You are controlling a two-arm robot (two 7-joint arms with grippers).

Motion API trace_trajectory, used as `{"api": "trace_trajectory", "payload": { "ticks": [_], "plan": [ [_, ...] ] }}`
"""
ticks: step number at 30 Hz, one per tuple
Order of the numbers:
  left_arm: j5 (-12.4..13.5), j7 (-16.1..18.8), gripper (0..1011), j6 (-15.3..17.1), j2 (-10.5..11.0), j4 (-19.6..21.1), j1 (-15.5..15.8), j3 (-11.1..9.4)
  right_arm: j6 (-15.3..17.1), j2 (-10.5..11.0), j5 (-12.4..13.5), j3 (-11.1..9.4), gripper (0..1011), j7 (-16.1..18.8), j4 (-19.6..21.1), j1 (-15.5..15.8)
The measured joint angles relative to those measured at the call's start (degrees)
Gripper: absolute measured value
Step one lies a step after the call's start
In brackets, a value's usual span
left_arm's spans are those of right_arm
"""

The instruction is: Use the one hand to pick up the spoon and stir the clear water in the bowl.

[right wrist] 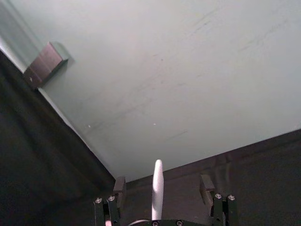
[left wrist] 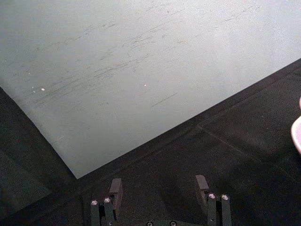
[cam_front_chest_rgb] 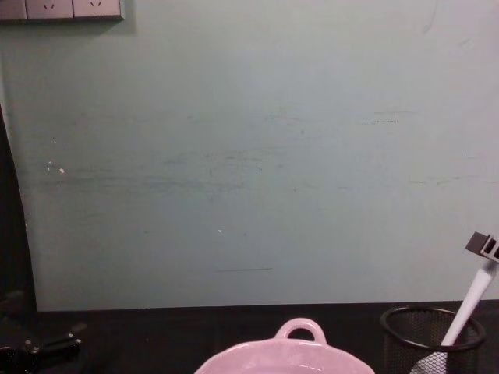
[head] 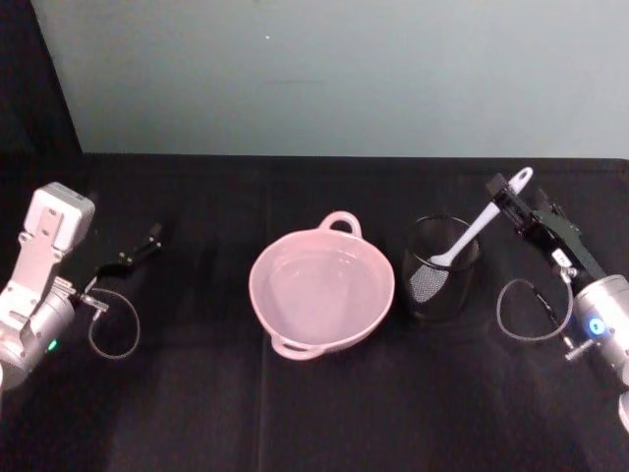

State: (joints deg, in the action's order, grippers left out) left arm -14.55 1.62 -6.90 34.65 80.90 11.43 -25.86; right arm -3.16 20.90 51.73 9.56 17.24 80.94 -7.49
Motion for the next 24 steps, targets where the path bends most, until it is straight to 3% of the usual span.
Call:
{"api": "trace_trajectory", "payload": {
  "ticks": [6, 17, 24],
  "plan": [
    [0.0, 0.0, 1011, 0.0, 0.0, 0.0, 0.0, 0.0, 1.3, -1.5, 3.3, -0.7, 1002, 1.9, -2.9, -1.9],
    [0.0, 0.0, 1011, 0.0, 0.0, 0.0, 0.0, 0.0, 0.9, -1.5, 3.1, 0.2, 1003, 3.0, -5.0, -4.2],
    [0.0, 0.0, 1011, 0.0, 0.0, 0.0, 0.0, 0.0, 0.7, -1.4, 3.3, 0.2, 851, 4.5, -7.0, -5.5]
  ]
}}
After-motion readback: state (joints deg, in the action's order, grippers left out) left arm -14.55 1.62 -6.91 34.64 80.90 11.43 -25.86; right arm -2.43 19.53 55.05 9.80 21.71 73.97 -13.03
